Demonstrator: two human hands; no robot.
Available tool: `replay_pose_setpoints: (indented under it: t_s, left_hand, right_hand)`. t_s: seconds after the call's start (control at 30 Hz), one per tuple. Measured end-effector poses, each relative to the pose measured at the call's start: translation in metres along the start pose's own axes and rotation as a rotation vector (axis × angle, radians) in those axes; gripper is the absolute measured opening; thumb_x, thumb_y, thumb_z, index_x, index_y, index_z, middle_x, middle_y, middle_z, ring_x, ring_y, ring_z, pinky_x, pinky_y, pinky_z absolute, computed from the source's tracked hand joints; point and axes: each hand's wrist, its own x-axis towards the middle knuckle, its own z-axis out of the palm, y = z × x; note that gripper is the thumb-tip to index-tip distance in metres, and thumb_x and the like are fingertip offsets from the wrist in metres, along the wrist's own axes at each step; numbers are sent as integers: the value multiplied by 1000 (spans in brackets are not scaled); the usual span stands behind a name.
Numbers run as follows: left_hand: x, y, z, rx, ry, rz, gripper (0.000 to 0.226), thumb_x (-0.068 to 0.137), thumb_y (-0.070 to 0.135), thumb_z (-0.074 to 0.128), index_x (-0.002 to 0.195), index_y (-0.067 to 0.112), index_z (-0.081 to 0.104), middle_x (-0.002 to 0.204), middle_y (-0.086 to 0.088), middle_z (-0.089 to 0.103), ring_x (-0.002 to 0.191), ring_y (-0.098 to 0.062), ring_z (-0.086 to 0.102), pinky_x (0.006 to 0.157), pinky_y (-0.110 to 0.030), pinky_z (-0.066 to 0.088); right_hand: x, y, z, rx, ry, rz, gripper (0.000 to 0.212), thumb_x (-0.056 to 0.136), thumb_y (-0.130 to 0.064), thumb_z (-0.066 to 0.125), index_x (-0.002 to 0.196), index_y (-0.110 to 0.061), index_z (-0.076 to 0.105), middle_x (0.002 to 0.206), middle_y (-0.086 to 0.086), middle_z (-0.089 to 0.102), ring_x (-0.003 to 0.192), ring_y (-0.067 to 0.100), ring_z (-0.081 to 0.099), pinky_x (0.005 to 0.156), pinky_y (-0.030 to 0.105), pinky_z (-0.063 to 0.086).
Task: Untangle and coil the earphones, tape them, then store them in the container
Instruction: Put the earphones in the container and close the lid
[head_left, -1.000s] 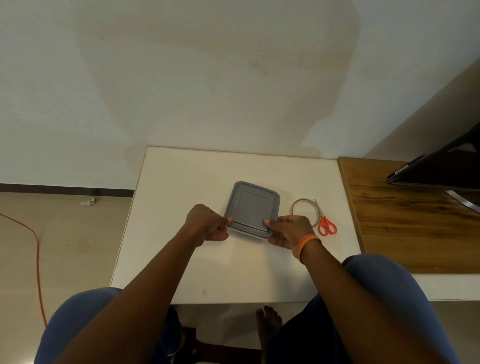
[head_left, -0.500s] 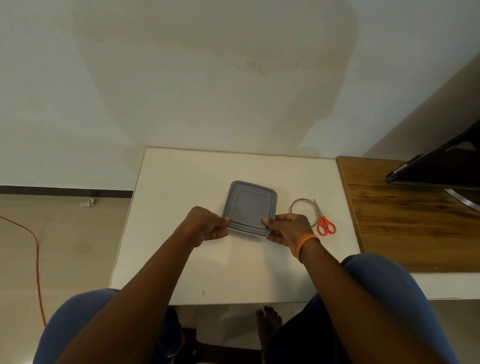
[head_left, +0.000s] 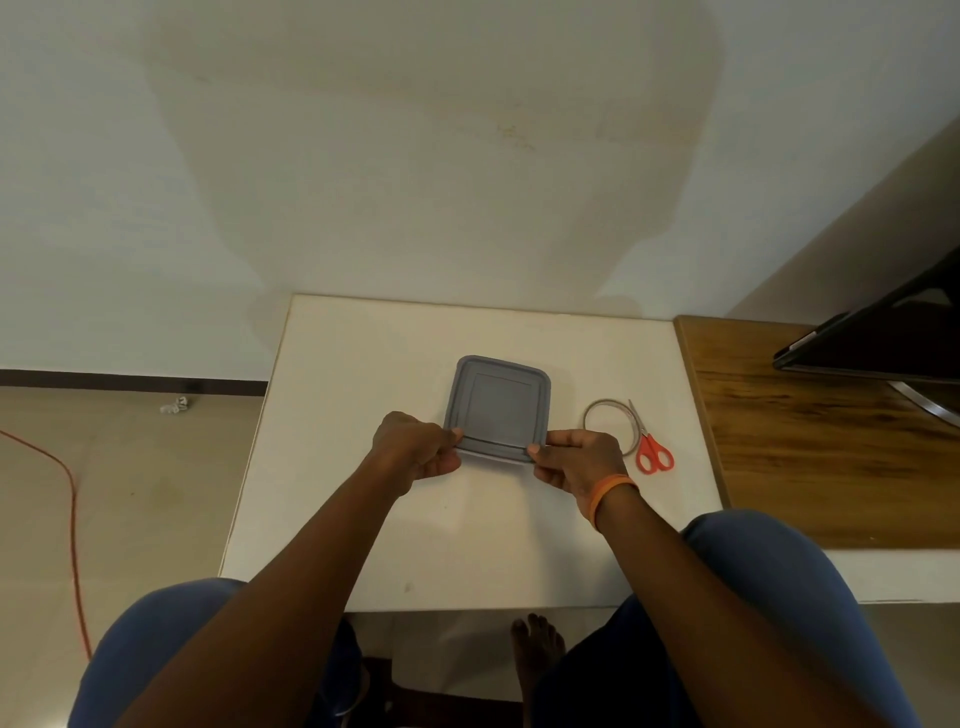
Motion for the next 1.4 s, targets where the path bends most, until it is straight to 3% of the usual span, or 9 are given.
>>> replay_pose_setpoints:
  t_s: [0.13,0.37,0.53,0.7,0.8,0.93,1.03,1.23,1.4]
  left_hand:
    - [1,-1,0,1,-5,-2,26,80,9,80,94,-5,63,95,-22,69,73,-26,71,73,-36,62]
    - [-1,-1,0,44,-6,28,23,82,12,79,89,-5,64,84,-19,68,66,-23,66,61,-29,59]
    - [-1,-8,8,129,-25,194,30,86,21,75,88,-8,69,86,-24,72,65,-23,69,69,-32,62]
    - [-2,-4,7,138,-125,300,23,91,20,69,101,-1,67,97,-20,71,79,-24,74,70,-30,61]
    - [-1,-3,9,181,-147,295,30,91,21,70,115,5,61,99,-12,71,82,-22,74,68,-28,61]
    - [6,-9,9,396,-28,403,33,87,27,72,115,12,63,106,-5,70,98,-22,68,85,-33,56]
    - [8,-15,6,639,95,553,32,89,29,68,119,17,64,121,1,65,109,-14,58,90,-26,45]
    - [6,-24,5,1108,68,656,55,92,29,65,143,17,48,156,-5,35,144,-25,25,106,-41,41]
    - [6,-25,2,1147,48,631,62,91,29,66,147,21,42,162,-2,22,148,-23,16,109,-43,39]
  right_hand:
    - [3,0,2,-30,32,-6,39,70,4,80,105,4,64,89,21,71,73,28,70,63,31,57]
    - [4,-2,4,-107,64,-46,45,72,-2,81,113,6,63,89,19,72,74,28,71,71,35,60]
    - [-1,-2,15,-931,281,-591,59,86,-23,69,139,-15,45,130,12,50,115,27,53,93,41,52]
    - [4,6,22,-1394,129,-924,48,85,-21,67,131,-20,55,132,14,49,119,36,49,93,46,50]
    - [19,-6,16,-1383,181,-893,42,81,-4,66,122,-14,63,128,20,53,110,45,55,88,48,52]
    - [49,-30,-4,-1342,209,-825,45,81,9,57,124,-5,62,134,26,50,119,50,48,100,51,45]
    - [65,-44,-16,-1410,191,-765,51,86,8,52,135,-6,53,144,23,40,133,44,36,110,46,35]
    - [81,-56,-19,-1495,192,-732,57,88,6,54,141,-10,42,150,19,33,139,41,27,111,41,31]
    - [72,-55,-20,-1284,278,-753,56,88,-10,62,141,-12,43,145,20,39,137,39,30,113,47,29]
